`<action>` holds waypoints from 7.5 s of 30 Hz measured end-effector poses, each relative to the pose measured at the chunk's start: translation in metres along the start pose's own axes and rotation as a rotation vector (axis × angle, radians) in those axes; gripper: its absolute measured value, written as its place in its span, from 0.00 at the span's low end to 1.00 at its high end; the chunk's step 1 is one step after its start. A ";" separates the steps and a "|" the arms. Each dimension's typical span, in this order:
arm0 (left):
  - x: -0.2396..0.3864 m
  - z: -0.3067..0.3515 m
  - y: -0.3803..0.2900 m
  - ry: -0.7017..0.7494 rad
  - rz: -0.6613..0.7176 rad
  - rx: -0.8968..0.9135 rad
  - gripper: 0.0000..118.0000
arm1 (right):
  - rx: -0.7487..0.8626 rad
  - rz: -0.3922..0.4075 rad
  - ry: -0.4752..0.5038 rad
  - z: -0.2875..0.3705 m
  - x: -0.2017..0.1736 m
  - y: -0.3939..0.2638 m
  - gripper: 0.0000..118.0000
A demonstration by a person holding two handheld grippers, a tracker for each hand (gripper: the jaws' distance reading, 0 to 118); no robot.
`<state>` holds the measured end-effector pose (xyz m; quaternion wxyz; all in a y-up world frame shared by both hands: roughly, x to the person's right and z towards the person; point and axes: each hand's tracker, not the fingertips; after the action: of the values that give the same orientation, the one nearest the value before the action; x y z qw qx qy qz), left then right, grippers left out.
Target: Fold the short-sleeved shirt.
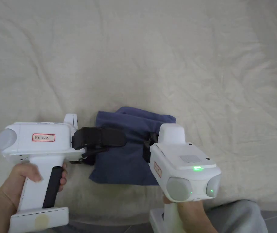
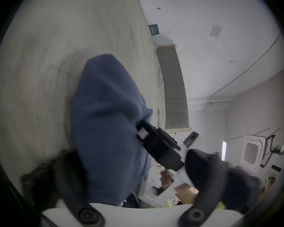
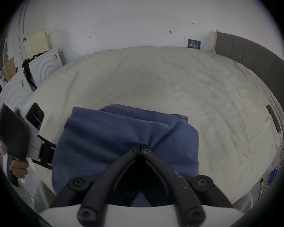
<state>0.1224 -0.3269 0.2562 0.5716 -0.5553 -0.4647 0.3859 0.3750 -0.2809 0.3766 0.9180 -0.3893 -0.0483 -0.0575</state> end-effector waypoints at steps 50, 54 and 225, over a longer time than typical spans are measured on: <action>0.120 0.333 0.077 1.684 -0.320 1.110 0.01 | 0.244 0.051 0.034 0.110 0.024 0.073 0.01; 0.192 0.280 0.052 1.525 -0.507 1.218 0.00 | 0.354 0.075 0.021 0.140 0.036 0.092 0.01; 0.099 -0.049 -0.089 1.161 -0.425 0.544 1.00 | -0.259 0.005 -0.068 0.049 0.073 0.036 1.00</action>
<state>0.1892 -0.2532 0.3570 0.9116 -0.4054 -0.0676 0.0074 0.4498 -0.2259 0.3950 0.8581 -0.5064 -0.0706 -0.0475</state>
